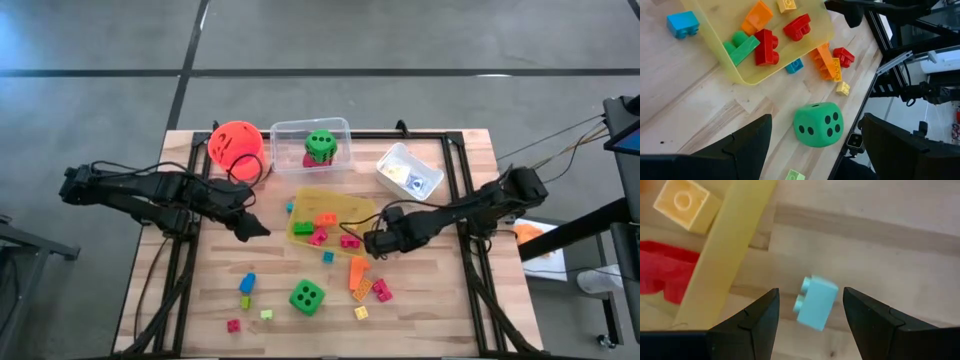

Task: Pick & Place Toys
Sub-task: Put the light blue game piece into the yellow bin

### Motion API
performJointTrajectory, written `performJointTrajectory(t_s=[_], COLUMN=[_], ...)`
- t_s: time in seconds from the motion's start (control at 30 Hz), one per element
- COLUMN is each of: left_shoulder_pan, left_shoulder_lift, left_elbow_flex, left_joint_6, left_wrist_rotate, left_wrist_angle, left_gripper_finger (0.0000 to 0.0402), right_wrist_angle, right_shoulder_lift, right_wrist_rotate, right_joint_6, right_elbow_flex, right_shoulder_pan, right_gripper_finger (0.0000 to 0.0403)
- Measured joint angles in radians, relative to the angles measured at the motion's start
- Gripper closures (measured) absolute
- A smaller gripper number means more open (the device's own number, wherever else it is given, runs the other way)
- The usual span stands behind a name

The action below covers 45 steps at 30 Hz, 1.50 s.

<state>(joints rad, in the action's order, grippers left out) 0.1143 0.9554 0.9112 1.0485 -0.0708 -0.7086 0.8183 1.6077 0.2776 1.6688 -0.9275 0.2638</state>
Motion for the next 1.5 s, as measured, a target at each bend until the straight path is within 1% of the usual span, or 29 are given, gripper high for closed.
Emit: performJointTrajectory(t_s=[0.17, 0.37, 0.47, 0.57, 0.73, 1.0, 1.17, 1.27, 1.33, 1.43, 1.5], left_shoulder_pan=[0.000, 0.000, 0.000, 0.000, 0.000, 0.000, 0.000, 0.000, 0.000, 0.000, 0.000], left_shoulder_lift=[0.000, 0.000, 0.000, 0.000, 0.000, 0.000, 0.000, 0.000, 0.000, 0.000, 0.004], left_elbow_flex=[0.000, 0.000, 0.000, 0.000, 0.000, 0.000, -0.001, -0.001, -0.001, -0.001, -0.001], left_joint_6=[0.000, -0.001, -0.002, -0.003, -0.003, -0.003, -0.003, 0.000, 0.000, -0.001, -0.005], left_wrist_rotate=[0.000, 0.000, 0.000, 0.000, 0.000, 0.000, 0.000, 0.000, 0.000, 0.000, 0.002], left_wrist_angle=[0.000, -0.001, -0.001, -0.001, 0.001, 0.000, 0.000, 0.000, 0.000, 0.001, 0.001], left_gripper_finger=[0.0106, 0.0106, 0.0106, 0.0106, 0.0106, 0.0106, 0.0106, 0.0106, 0.0106, 0.0106, 0.0106], right_wrist_angle=[-0.005, -0.118, -0.122, -0.120, -0.121, -0.108, 0.004, 0.082, 0.106, 0.106, 0.110], right_shoulder_lift=[-0.002, -0.003, -0.003, -0.006, -0.011, -0.017, -0.047, -0.092, -0.127, -0.165, -0.168], right_wrist_rotate=[-0.013, -0.025, -0.025, -0.025, -0.022, -0.013, -0.001, 0.019, 0.038, 0.047, 0.083], right_joint_6=[0.008, 0.039, 0.062, 0.062, 0.033, -0.001, -0.005, -0.015, -0.077, -0.227, -0.298], right_elbow_flex=[0.024, 0.082, 0.099, 0.107, 0.108, 0.087, 0.050, 0.012, -0.023, -0.100, -0.161], right_shoulder_pan=[-0.003, -0.002, 0.000, 0.000, 0.000, 0.005, 0.023, 0.034, 0.040, 0.039, 0.028], right_gripper_finger=[0.0190, 0.0190, 0.0198, 0.0232, 0.0318, 0.0318, 0.0318, 0.0318, 0.0318, 0.0318, 0.0318])
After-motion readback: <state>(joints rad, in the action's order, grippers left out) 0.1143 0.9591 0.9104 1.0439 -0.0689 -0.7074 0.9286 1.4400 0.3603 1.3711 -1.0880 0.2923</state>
